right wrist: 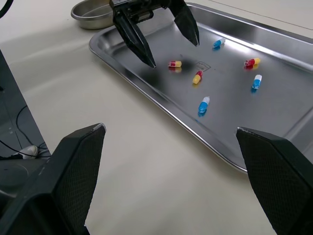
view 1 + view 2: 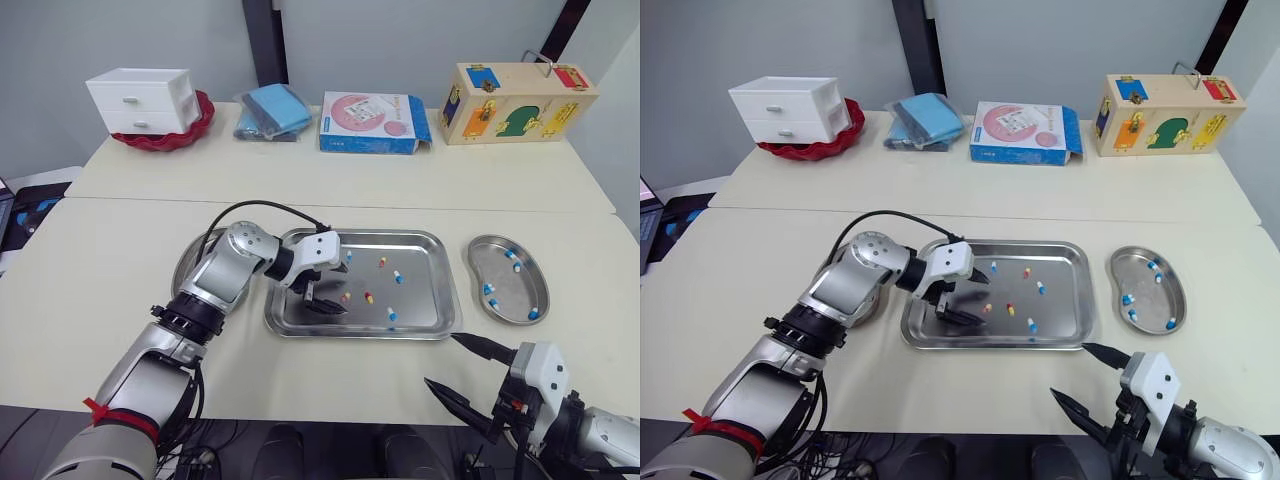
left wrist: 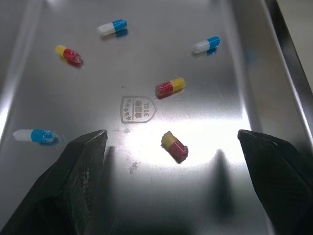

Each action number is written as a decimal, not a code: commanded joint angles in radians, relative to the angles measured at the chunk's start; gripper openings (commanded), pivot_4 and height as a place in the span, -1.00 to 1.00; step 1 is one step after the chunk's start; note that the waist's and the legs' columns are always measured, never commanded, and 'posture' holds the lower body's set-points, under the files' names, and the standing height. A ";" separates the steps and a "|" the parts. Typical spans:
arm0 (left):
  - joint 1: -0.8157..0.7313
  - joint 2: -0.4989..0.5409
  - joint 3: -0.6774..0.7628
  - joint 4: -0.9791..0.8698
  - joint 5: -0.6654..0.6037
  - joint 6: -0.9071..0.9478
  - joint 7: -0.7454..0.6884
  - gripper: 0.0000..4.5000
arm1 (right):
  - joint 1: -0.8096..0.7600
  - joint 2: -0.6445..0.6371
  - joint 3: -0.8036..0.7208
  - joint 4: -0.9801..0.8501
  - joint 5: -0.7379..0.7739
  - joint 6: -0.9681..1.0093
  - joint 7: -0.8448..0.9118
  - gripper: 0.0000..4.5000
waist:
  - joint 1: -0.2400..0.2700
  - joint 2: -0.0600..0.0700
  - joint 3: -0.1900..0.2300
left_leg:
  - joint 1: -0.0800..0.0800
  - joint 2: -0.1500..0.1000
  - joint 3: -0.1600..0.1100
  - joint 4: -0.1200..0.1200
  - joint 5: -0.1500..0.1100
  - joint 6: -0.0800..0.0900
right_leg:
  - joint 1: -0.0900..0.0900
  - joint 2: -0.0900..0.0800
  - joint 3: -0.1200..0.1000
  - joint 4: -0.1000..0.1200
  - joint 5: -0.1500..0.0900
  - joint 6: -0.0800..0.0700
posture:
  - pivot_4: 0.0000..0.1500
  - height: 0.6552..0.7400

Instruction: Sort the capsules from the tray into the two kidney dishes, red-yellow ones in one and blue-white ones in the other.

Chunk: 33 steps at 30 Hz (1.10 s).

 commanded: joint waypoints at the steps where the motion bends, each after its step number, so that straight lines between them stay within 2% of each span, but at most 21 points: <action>1: 0.004 0.001 -0.018 0.003 0.033 -0.017 0.000 0.97 | 0.015 0.006 -0.007 -0.045 0.005 -0.015 -0.010 1.00 | 0.000 0.000 0.000 | 0.000 0.000 0.000 0.000 0.000 0.000 | 0.000 0.000 0.000 0.000 0.000 0.000 | 1.00 1.00; 7: 0.006 -0.013 -0.020 0.025 0.051 -0.024 0.004 0.97 | 0.025 0.013 0.004 -0.040 -0.003 -0.028 -0.021 1.00 | 0.000 0.000 0.000 | 0.000 0.000 0.000 0.000 0.000 0.000 | 0.000 0.000 0.000 0.000 0.000 0.000 | 1.00 1.00; 8: 0.007 -0.015 -0.022 0.030 0.055 -0.030 0.006 0.90 | 0.026 0.015 0.007 -0.037 -0.006 -0.031 -0.022 1.00 | 0.000 0.000 0.000 | 0.000 0.000 0.000 0.000 0.000 0.000 | 0.000 0.000 0.000 0.000 0.000 0.000 | 1.00 1.00; 11: 0.012 -0.022 -0.022 0.031 0.058 -0.029 0.005 0.56 | 0.029 0.020 0.015 -0.030 -0.014 -0.042 -0.024 1.00 | 0.000 0.000 0.000 | 0.000 0.000 0.000 0.000 0.000 0.000 | 0.001 0.000 0.000 0.000 0.000 0.000 | 1.00 1.00; 22: 0.030 -0.015 -0.024 0.011 0.067 -0.025 -0.003 -0.98 | 0.043 0.033 0.025 -0.003 -0.037 -0.081 -0.013 1.00 | 0.000 0.000 -0.001 | 0.001 0.000 0.000 0.000 0.000 0.000 | 0.001 0.000 0.000 0.000 0.000 0.000 | 1.00 1.00; 33: 0.039 -0.006 -0.015 -0.013 0.054 -0.039 -0.023 -0.98 | 0.044 0.030 0.037 0.005 -0.044 -0.098 -0.013 1.00 | 0.000 0.001 -0.002 | 0.001 0.000 0.000 0.000 0.000 0.000 | 0.001 0.000 0.000 0.000 0.000 0.000 | 1.00 1.00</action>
